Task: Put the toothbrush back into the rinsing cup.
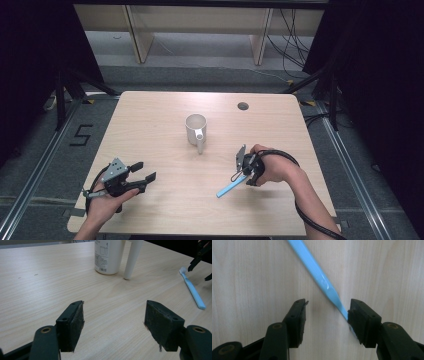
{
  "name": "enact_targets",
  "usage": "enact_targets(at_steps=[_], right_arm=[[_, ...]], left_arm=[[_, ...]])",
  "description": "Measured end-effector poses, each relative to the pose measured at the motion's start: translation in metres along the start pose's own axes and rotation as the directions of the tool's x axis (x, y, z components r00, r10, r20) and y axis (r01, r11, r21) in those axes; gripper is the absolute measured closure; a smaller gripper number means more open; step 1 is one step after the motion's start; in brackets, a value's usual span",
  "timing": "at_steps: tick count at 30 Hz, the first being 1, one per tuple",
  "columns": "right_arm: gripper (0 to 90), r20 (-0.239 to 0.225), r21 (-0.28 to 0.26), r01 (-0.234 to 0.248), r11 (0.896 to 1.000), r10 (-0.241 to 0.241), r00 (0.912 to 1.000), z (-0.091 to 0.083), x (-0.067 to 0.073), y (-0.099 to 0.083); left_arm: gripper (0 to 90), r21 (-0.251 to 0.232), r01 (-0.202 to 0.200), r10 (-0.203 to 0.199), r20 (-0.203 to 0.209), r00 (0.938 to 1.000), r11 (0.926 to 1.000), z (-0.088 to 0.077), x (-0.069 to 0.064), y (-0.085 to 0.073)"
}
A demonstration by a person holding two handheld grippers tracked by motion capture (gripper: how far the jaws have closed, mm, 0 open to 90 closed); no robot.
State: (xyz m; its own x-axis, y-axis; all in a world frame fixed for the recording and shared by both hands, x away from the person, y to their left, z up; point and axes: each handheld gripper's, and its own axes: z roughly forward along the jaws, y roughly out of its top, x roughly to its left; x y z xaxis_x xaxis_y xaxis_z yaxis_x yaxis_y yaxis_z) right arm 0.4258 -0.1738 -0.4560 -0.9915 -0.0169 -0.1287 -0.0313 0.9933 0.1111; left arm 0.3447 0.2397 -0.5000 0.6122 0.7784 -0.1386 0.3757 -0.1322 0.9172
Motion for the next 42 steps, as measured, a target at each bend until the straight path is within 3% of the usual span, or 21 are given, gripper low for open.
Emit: enact_targets(at_steps=[2, 5, 6, 7, 8, 11, 12, 15, 18, 19, 21, 22, 23, 24, 29, 31, 36, 40, 41, 42], right_arm=[[49.2, -0.005, 0.018, -0.038, 0.999, 0.038, 0.9993, 0.002, 0.003, 0.004], [49.9, -0.009, 0.006, 0.013, 1.0, -0.013, 0.9999, 0.006, 0.001, 0.009], [50.3, -0.02, 0.007, -0.025, 1.0, 0.026, 0.9995, 0.007, 0.004, 0.011], [50.8, -0.016, -0.004, 0.012, 1.0, -0.013, 0.9998, 0.009, 0.002, 0.012], [51.6, -0.02, 0.021, 0.001, 1.0, -0.001, 0.9998, 0.009, 0.001, 0.013], [53.8, -0.029, 0.006, 0.008, 1.0, -0.008, 0.9995, 0.012, 0.0, 0.016], [54.4, -0.041, 0.02, -0.018, 1.0, 0.019, 0.999, 0.013, 0.001, 0.016], [55.5, -0.048, 0.021, 0.034, 0.999, -0.033, 0.9983, 0.016, -0.003, 0.017], [56.3, -0.056, 0.025, 0.02, 0.999, -0.018, 0.9982, 0.015, -0.003, 0.018], [56.6, -0.051, 0.019, 0.035, 0.999, -0.034, 0.9981, 0.015, -0.005, 0.019], [57.0, -0.061, 0.023, -0.001, 1.0, 0.003, 0.9982, 0.015, -0.003, 0.02], [57.0, -0.057, 0.009, 0.05, 0.999, -0.049, 0.9972, 0.016, -0.006, 0.022], [57.1, -0.061, 0.002, 0.059, 0.998, -0.059, 0.9964, 0.016, -0.006, 0.022], [57.3, -0.067, 0.031, 0.006, 1.0, -0.003, 0.9977, 0.016, -0.002, 0.023], [57.7, -0.077, 0.022, 0.073, 0.997, -0.071, 0.9945, 0.02, -0.006, 0.025], [58.0, -0.081, 0.028, 0.023, 0.999, -0.021, 0.9965, 0.021, -0.003, 0.024], [60.0, -0.086, 0.03, 0.03, 0.999, -0.027, 0.9959, 0.021, -0.004, 0.024], [64.9, -0.11, 0.039, 0.023, 0.999, -0.019, 0.9938, 0.021, -0.005, 0.025], [66.9, -0.115, 0.041, 0.049, 0.998, -0.044, 0.9924, 0.021, -0.007, 0.025], [68.8, -0.126, 0.043, 0.036, 0.998, -0.03, 0.9916, 0.021, -0.006, 0.026]], left_arm=[[31.0, 0.007, 0.0, 0.0, -0.008, 1.0, 1.0, -0.001, 0.0, 0.0], [31.0, 0.007, -0.001, 0.001, -0.008, 1.0, 1.0, -0.001, 0.0, 0.0], [31.0, 0.006, 0.0, 0.0, -0.006, 1.0, 1.0, -0.001, 0.0, 0.0], [31.0, 0.001, 0.001, -0.001, 0.0, 1.0, 1.0, 0.0, 0.001, -0.001], [31.0, 0.001, 0.001, -0.001, 0.0, 1.0, 1.0, 0.0, 0.001, -0.001], [31.0, 0.001, 0.002, -0.002, 0.004, 1.0, 1.0, 0.0, 0.0, -0.001], [31.0, 0.001, 0.002, -0.002, 0.004, 1.0, 1.0, 0.0, 0.0, -0.001], [31.0, 0.003, 0.0, 0.0, 0.002, 1.0, 1.0, 0.0, 0.0, -0.001], [31.0, 0.014, -0.001, 0.001, -0.007, 1.0, 0.9999, -0.001, 0.0, -0.001], [31.0, 0.013, -0.001, 0.001, -0.006, 1.0, 0.9999, 0.0, 0.0, -0.001], [31.0, 0.005, -0.001, 0.001, 0.003, 1.0, 1.0, 0.0, 0.0, -0.001], [31.0, 0.005, -0.002, 0.002, 0.002, 1.0, 1.0, 0.0, 0.0, -0.001], [31.0, 0.004, -0.002, 0.002, 0.001, 1.0, 1.0, 0.0, 0.0, -0.001], [31.0, 0.003, -0.001, 0.001, 0.001, 1.0, 1.0, 0.0, 0.001, 0.0], [31.0, 0.008, -0.003, 0.003, -0.007, 1.0, 1.0, -0.001, 0.001, 0.0], [31.0, 0.002, -0.002, 0.002, 0.001, 1.0, 1.0, 0.0, 0.001, -0.001], [31.0, 0.002, -0.002, 0.002, 0.0, 1.0, 1.0, 0.0, 0.001, 0.0], [31.0, 0.002, 0.002, -0.002, -0.001, 1.0, 1.0, 0.0, 0.0, 0.0], [31.0, 0.004, 0.002, -0.002, -0.001, 1.0, 1.0, 0.0, 0.0, -0.001], [31.1, 0.003, -0.002, 0.002, 0.002, 1.0, 1.0, 0.0, 0.0, -0.001]])
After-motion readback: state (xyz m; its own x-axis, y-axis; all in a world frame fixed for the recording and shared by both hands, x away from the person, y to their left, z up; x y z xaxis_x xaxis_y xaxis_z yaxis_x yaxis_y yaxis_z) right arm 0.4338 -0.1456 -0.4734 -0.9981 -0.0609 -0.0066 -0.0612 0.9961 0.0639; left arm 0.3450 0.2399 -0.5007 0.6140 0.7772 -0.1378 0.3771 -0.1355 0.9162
